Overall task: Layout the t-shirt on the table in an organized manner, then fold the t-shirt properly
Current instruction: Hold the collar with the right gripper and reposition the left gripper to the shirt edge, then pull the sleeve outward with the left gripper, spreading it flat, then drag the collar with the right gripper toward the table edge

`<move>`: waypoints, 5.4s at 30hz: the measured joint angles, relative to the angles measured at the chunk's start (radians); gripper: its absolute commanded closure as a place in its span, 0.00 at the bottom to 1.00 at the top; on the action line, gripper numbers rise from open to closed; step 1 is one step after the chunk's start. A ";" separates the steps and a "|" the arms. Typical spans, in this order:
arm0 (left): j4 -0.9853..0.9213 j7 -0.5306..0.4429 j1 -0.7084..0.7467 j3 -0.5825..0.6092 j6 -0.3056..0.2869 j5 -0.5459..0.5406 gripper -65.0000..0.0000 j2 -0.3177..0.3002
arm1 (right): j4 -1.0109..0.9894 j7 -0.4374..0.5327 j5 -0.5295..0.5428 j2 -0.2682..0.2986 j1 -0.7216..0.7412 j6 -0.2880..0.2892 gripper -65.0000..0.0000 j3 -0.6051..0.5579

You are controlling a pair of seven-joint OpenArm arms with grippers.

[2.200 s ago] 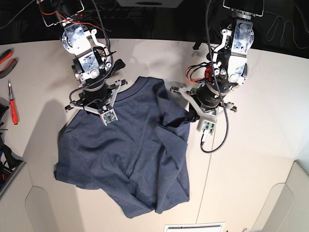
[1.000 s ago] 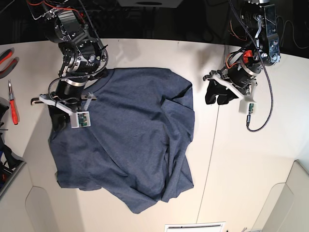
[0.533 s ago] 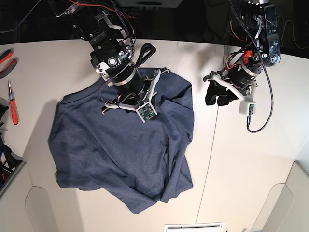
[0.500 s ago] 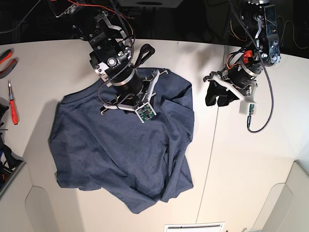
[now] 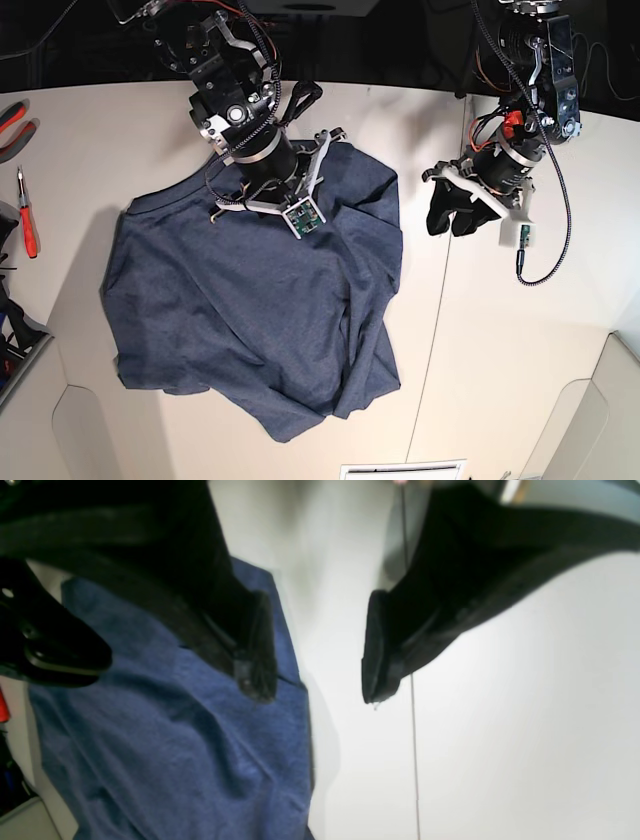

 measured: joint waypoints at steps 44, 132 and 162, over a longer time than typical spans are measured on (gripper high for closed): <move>-0.296 -0.004 -0.254 0.153 -0.109 0.035 0.50 -0.054 | -0.226 0.022 -0.076 0.014 -0.012 -0.057 0.93 -0.002; -0.297 0.008 -0.346 0.129 -0.005 0.059 0.52 -0.253 | -0.329 -0.076 -0.021 -0.108 0.106 -0.051 1.00 0.000; -0.298 -0.058 -0.293 0.136 -0.005 0.051 0.52 -0.166 | 0.253 -0.251 -0.041 0.148 -0.124 -0.103 1.00 0.206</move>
